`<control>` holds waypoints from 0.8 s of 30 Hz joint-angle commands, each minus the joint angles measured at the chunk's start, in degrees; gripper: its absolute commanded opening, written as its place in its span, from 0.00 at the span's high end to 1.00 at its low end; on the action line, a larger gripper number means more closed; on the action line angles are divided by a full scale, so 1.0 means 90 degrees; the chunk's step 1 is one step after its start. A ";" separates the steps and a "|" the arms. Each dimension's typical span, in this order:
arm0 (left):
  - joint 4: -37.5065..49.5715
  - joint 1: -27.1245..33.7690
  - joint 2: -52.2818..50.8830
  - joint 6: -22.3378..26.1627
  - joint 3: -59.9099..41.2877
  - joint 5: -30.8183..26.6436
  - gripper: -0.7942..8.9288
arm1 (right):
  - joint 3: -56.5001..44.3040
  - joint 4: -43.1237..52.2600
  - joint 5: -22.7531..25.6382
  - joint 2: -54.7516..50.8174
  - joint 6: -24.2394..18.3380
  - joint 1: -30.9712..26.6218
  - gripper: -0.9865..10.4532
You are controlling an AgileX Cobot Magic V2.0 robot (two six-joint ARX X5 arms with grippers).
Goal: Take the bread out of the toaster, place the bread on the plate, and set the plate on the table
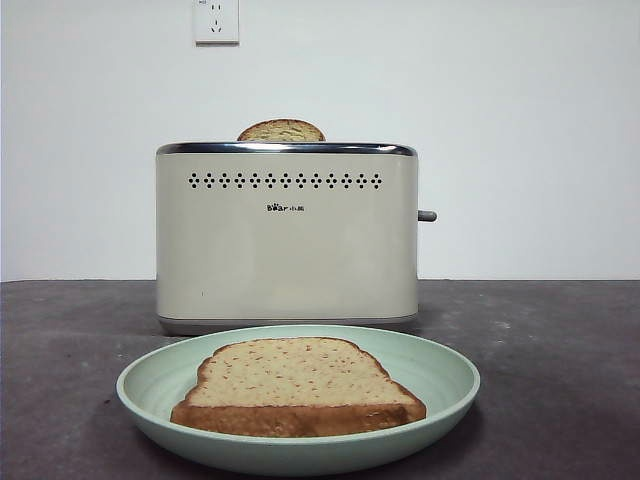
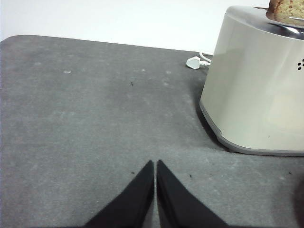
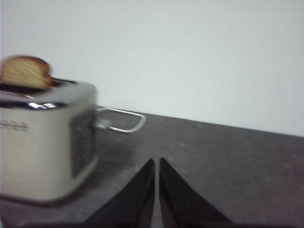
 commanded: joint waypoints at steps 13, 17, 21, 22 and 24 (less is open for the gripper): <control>-0.0090 0.0012 -0.0012 -0.0049 -0.0117 -0.0012 0.91 | -0.0811 -0.0335 0.0265 -0.0510 0.0041 -0.0039 0.91; -0.0090 0.0012 -0.0012 -0.0049 -0.0117 -0.0012 0.91 | -0.0811 -0.0430 0.0253 -0.0510 0.0056 -0.0036 0.91; -0.0090 0.0012 -0.0012 -0.0049 -0.0117 -0.0012 0.91 | -0.0809 -0.0420 0.0253 -0.0510 0.0056 -0.0036 0.91; -0.0090 0.0012 -0.0012 -0.0049 -0.0117 -0.0012 0.91 | -0.0809 -0.0420 0.0253 -0.0510 0.0056 -0.0036 0.91; -0.0090 0.0012 -0.0012 -0.0049 -0.0117 -0.0012 0.91 | -0.0809 -0.0418 0.0255 -0.0510 0.0056 -0.0036 0.91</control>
